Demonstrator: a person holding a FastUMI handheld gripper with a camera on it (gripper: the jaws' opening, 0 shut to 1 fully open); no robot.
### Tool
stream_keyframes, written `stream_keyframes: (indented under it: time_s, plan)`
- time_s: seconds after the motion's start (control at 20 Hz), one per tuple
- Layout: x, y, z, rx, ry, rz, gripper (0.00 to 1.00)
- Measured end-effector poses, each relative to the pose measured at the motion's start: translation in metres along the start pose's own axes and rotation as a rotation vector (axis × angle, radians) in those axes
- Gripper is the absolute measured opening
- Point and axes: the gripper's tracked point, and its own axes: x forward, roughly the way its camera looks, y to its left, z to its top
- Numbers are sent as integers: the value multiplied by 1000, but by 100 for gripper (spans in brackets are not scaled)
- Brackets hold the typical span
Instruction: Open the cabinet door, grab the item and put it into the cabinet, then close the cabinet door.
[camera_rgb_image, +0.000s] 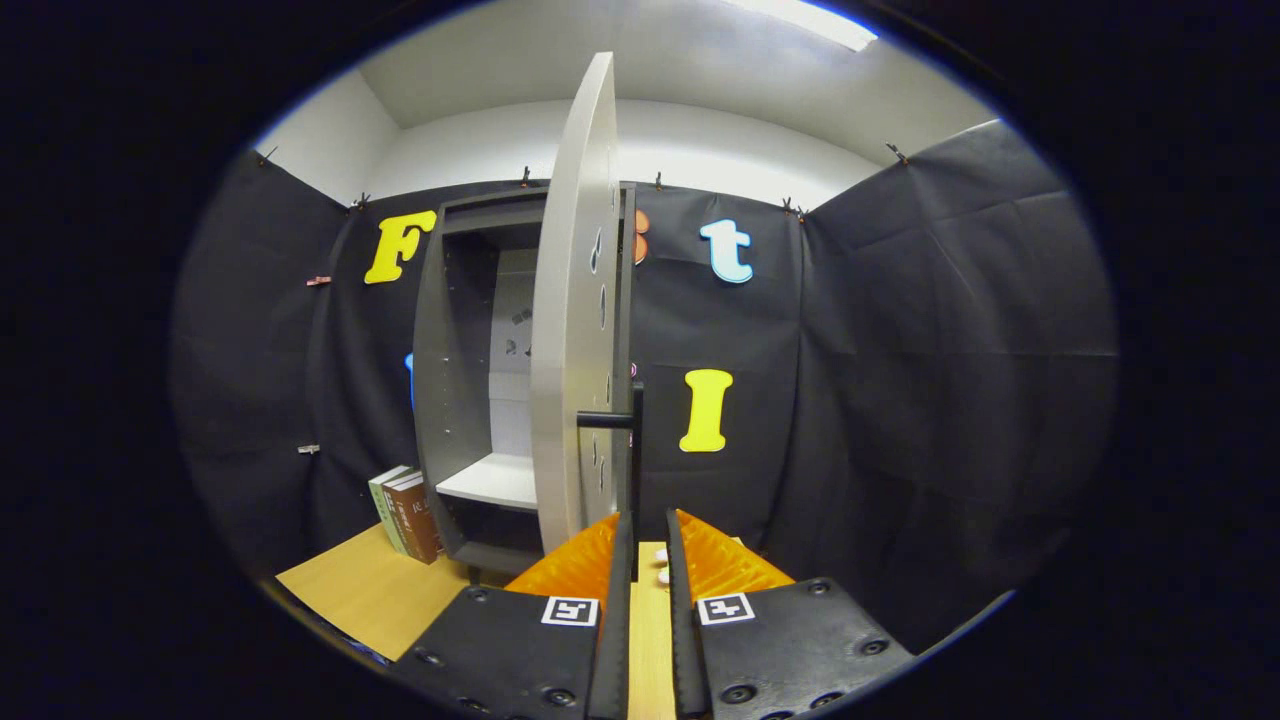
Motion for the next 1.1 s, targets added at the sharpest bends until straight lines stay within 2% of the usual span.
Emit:
stream_keyframes:
  time_s: [0.15, 0.35, 0.55, 0.75, 0.85, 0.95, 1.05, 1.1]
  plan:
    - [-11, 16, 0, -21, 2, -53, 21]
    - [-14, 54, -3, 28, 39, -139, 22]
    - [-2, 119, -51, 12, 160, -180, 20]
    - [21, 176, -109, 49, 306, -191, 21]
    - [31, 199, -145, 61, 408, -167, 28]
    - [45, 216, -181, 60, 482, -133, 28]
    - [53, 224, -223, 59, 603, -112, 53]
    - [52, 228, -247, 65, 667, -95, 50]
